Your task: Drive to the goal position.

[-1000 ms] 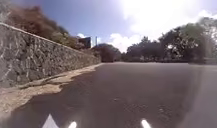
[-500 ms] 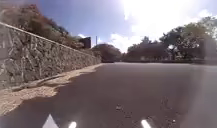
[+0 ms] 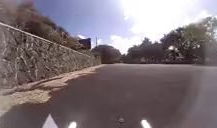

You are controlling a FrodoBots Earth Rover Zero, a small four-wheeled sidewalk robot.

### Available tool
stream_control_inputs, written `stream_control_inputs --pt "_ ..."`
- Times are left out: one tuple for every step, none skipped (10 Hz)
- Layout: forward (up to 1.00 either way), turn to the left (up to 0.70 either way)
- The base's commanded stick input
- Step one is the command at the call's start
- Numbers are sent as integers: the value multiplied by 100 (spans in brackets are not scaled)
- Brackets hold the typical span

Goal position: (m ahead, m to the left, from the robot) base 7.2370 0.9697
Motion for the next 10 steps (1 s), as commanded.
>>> stream_control_inputs --pt "50 0" --pt "50 0" --pt "50 -2" --pt "50 -4" --pt "50 0" --pt "50 0" --pt "50 0" --pt "50 0" --pt "50 0" --pt "50 0"
